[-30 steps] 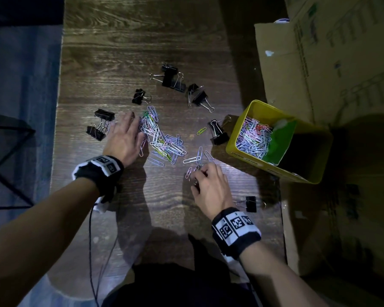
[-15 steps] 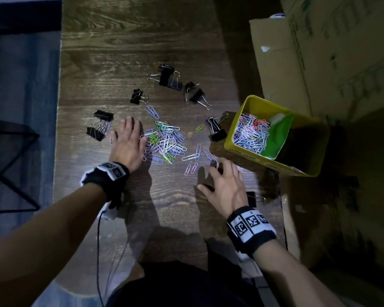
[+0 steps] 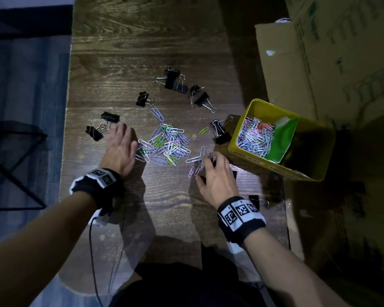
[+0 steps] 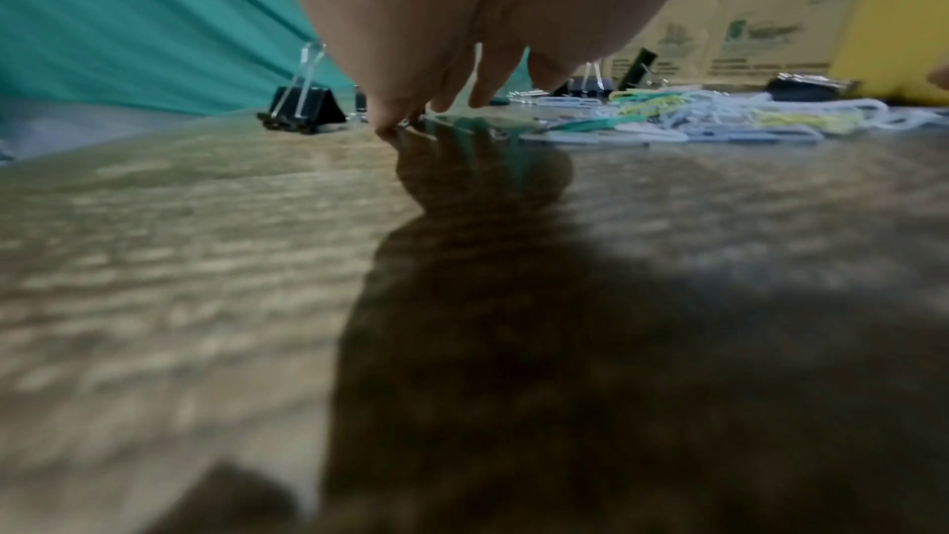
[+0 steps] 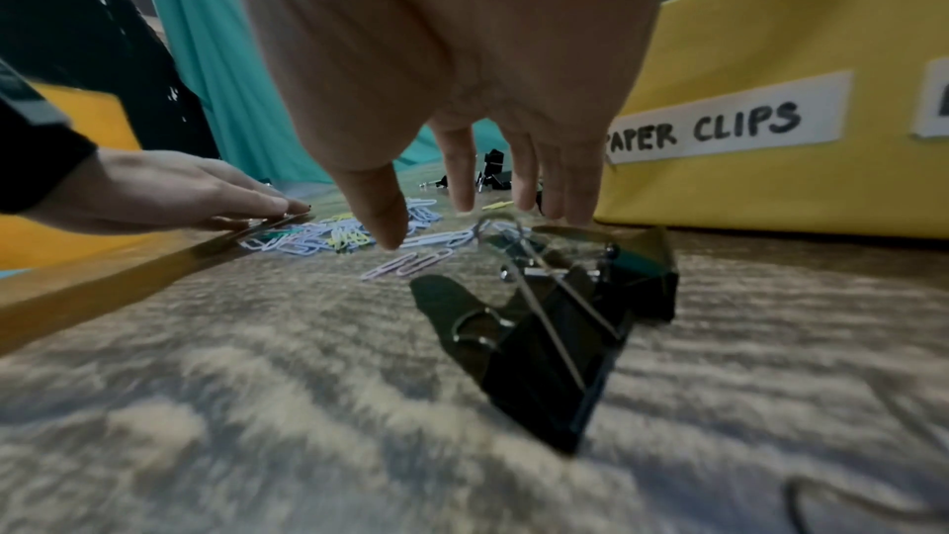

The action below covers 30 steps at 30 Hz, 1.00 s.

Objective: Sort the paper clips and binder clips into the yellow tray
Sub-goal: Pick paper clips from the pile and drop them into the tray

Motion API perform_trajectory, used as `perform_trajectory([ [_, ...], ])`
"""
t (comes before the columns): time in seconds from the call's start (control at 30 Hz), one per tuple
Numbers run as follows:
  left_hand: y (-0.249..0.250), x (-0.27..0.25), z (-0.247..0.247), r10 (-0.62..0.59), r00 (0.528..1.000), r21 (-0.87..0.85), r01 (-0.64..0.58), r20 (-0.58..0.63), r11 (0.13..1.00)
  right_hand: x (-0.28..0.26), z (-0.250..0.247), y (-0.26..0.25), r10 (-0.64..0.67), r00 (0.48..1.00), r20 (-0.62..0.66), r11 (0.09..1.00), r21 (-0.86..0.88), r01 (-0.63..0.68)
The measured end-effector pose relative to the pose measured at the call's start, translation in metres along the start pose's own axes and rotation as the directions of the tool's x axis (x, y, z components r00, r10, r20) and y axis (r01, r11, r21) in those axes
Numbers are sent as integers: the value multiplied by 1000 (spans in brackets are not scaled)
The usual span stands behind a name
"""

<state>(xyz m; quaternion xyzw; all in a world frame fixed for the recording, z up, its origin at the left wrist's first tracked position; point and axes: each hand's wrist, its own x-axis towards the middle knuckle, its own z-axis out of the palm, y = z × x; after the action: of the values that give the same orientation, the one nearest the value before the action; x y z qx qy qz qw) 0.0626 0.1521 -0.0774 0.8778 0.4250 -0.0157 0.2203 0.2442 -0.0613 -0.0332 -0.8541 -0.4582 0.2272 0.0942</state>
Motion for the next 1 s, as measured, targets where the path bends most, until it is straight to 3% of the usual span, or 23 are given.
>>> perform_trajectory([
  [0.13,12,-16,7,143,990,-51,-142,14,989,-8,6,3,-1,1000,17,1000,12,1],
  [0.23,28,-23,9,293,956,-78,-294,-21,953,-9,7,-1,-45,999,26,999,-6,45],
  [0.27,30,-18,6,298,953,-93,-301,-52,949,-8,7,-2,-60,998,32,998,-4,61],
  [0.33,29,-5,1,197,976,-135,-209,-93,969,-5,6,-6,-87,994,61,996,-4,87],
  [0.43,29,7,4,64,997,-82,-61,44,995,0,6,-17,-163,976,145,986,-17,167],
  [0.5,39,6,11,112,981,-17,-111,158,994,2,3,-23,-189,964,185,980,-19,196],
  [0.57,49,9,14,192,964,-11,-193,184,981,11,-3,-25,-155,975,161,988,31,153],
  [0.67,60,33,5,127,983,-15,-126,134,992,35,-12,-23,-95,992,83,994,67,90],
  [0.73,63,50,0,74,982,15,-77,173,997,52,-16,-22,-72,988,139,997,31,68],
  [0.87,62,57,4,164,933,90,-202,320,975,68,-15,-18,-47,969,243,991,-109,75],
  [1.0,55,28,11,331,878,43,-367,346,929,48,-1,-25,-48,970,240,991,-107,75],
])
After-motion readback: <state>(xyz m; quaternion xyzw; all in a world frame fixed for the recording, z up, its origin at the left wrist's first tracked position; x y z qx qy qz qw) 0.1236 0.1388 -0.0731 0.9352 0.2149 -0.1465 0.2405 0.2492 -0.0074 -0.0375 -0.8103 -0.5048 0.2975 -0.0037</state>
